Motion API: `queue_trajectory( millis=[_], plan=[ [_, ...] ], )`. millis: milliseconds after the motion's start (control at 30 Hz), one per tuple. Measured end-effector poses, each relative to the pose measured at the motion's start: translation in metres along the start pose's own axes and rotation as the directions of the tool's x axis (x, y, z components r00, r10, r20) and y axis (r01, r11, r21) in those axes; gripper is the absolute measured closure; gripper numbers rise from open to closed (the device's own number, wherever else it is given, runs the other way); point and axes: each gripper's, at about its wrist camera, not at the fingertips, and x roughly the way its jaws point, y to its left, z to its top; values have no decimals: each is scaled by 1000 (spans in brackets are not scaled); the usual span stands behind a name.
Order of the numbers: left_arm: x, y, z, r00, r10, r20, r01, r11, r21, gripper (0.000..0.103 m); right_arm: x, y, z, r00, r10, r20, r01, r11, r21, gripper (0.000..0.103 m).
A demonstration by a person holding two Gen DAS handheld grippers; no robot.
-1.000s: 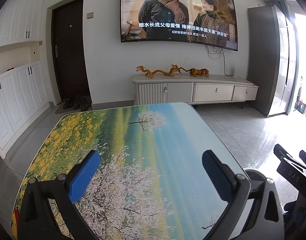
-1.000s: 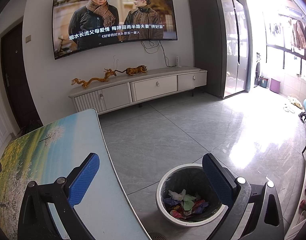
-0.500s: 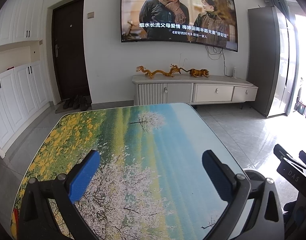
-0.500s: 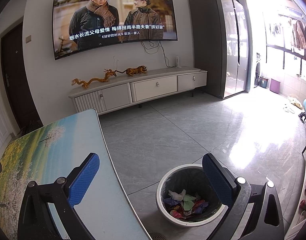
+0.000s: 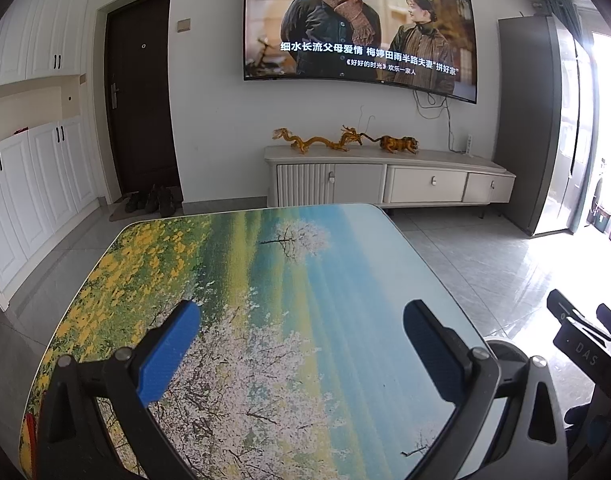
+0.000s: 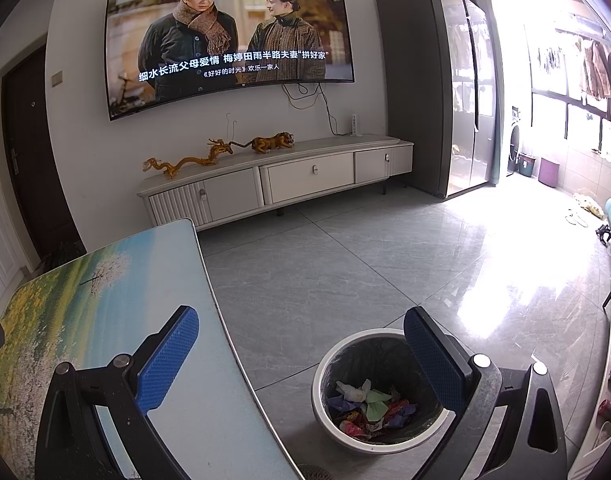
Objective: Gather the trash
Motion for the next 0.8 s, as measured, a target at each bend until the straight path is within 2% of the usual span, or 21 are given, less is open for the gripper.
queue_trajectory(
  millis=[800],
  plan=[
    [-2,0,1,1000,-10,-11,10,1000,-12,1,-3,4,0,1000,-2,3,2,1000,1,0]
  ],
)
